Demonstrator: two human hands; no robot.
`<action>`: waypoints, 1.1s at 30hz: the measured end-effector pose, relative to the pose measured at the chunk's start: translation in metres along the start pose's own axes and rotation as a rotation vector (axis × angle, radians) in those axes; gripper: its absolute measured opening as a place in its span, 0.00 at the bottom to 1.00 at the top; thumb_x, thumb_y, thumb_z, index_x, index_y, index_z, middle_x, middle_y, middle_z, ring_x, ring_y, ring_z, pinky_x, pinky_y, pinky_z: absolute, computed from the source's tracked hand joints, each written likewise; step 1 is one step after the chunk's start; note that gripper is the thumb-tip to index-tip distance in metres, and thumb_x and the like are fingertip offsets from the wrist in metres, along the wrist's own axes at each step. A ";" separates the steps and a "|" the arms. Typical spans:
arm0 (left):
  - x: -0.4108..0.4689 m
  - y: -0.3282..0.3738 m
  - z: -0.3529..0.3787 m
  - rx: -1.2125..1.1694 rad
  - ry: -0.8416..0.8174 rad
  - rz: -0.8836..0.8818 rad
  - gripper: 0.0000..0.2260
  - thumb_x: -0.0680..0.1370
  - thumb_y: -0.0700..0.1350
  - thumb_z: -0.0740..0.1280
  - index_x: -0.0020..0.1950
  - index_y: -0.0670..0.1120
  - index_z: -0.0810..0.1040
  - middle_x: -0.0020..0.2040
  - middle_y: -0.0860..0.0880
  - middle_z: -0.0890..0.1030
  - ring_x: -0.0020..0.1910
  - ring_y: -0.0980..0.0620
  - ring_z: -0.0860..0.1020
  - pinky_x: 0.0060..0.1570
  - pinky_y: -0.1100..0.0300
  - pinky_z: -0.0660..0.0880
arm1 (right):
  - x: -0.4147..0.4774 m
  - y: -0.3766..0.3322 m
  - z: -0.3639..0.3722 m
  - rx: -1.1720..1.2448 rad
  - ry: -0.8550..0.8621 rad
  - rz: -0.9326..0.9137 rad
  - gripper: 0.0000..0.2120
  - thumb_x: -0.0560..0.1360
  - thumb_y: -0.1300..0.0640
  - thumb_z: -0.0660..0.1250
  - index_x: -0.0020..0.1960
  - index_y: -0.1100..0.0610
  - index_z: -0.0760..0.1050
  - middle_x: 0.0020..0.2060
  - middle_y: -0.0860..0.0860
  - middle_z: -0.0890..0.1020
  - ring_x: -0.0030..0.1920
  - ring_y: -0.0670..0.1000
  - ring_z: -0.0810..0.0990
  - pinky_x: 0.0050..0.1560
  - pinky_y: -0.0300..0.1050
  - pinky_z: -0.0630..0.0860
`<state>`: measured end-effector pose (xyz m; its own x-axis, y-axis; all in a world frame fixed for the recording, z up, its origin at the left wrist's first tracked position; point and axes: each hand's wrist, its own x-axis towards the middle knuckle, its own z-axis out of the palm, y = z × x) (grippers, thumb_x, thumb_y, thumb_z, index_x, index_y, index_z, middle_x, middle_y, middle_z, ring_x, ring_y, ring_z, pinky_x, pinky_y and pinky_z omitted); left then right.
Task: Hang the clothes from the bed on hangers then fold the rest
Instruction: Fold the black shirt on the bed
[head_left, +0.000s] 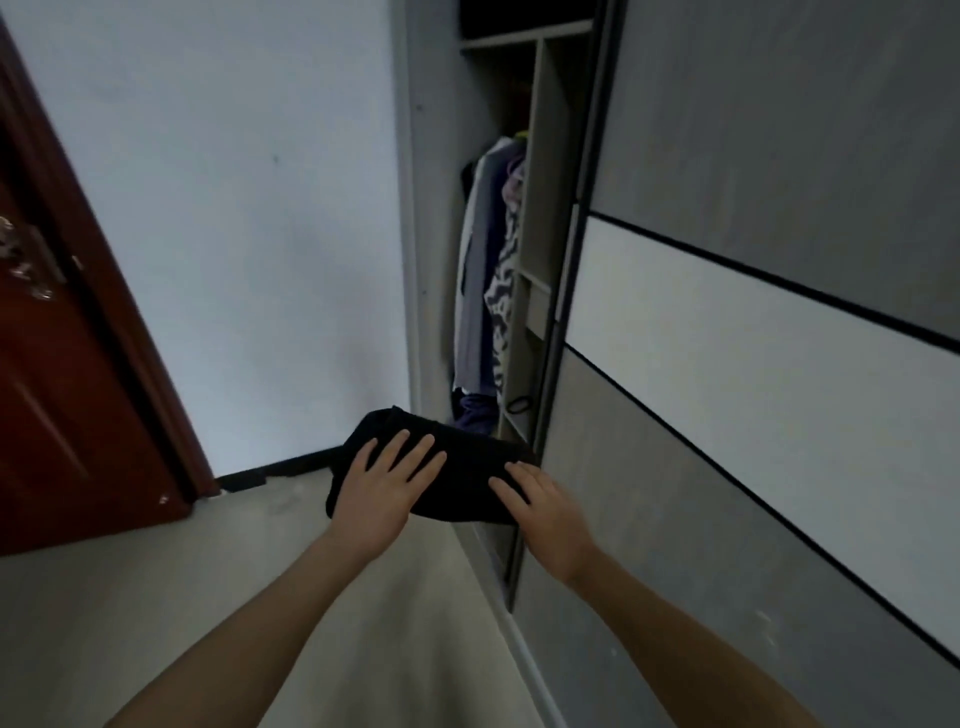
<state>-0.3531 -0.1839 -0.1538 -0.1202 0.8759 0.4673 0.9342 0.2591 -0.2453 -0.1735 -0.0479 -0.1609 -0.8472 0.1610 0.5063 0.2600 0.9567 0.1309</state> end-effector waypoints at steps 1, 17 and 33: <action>0.008 -0.015 0.003 0.011 0.038 -0.025 0.31 0.53 0.29 0.76 0.55 0.46 0.83 0.55 0.44 0.82 0.51 0.41 0.82 0.46 0.42 0.78 | 0.021 0.005 0.006 0.014 0.012 -0.027 0.26 0.49 0.66 0.77 0.48 0.59 0.84 0.45 0.58 0.84 0.45 0.57 0.84 0.36 0.42 0.80; 0.103 -0.267 0.109 -0.116 -0.061 -0.044 0.33 0.45 0.41 0.83 0.51 0.51 0.85 0.51 0.51 0.84 0.46 0.49 0.83 0.40 0.54 0.80 | 0.284 -0.005 0.133 -0.049 -0.072 -0.051 0.38 0.34 0.68 0.79 0.45 0.57 0.85 0.42 0.56 0.85 0.40 0.53 0.85 0.28 0.36 0.77; 0.429 -0.210 0.134 -0.510 0.104 0.367 0.32 0.75 0.33 0.59 0.76 0.53 0.56 0.77 0.53 0.57 0.75 0.50 0.57 0.68 0.52 0.59 | 0.328 0.178 0.058 -0.585 0.244 0.551 0.20 0.61 0.67 0.65 0.52 0.62 0.81 0.45 0.59 0.82 0.41 0.59 0.82 0.29 0.46 0.78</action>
<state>-0.6460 0.1923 -0.0155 0.2471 0.8200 0.5163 0.9540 -0.2991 0.0184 -0.4323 0.1896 -0.0208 -0.4220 0.4467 0.7889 0.8627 0.4654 0.1979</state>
